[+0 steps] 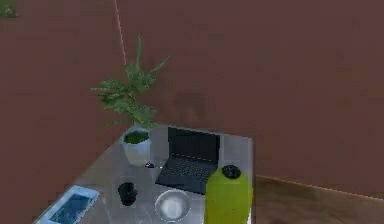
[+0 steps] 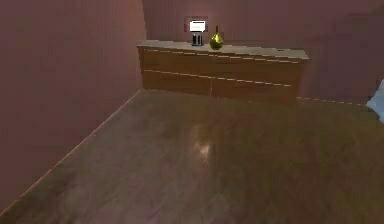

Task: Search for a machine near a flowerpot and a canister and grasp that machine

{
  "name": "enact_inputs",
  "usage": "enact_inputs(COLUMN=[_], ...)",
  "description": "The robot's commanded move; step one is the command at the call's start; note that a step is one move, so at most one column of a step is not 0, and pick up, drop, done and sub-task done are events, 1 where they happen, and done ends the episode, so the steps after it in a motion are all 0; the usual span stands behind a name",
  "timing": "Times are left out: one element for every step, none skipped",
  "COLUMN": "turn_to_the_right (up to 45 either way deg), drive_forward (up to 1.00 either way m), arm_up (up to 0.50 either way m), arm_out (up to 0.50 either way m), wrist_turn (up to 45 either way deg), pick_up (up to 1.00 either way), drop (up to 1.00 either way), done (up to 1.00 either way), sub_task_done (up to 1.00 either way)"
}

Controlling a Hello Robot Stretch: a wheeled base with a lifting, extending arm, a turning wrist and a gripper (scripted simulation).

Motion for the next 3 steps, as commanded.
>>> enact_inputs(turn_to_the_right=[45.0, 15.0, 0.0], drive_forward=[0.0, 0.0, 0.25], arm_up=[0.0, 0.0, 0.0], arm_out=[0.0, 0.0, 0.0], wrist_turn=[0.0, 0.0, 0.0], pick_up=[0.0, 0.0, 0.0], drop=[0.0, 0.0, 0.0], done=[0.0, 0.0, 0.0], sub_task_done=[0.0, 0.0, 0.0])
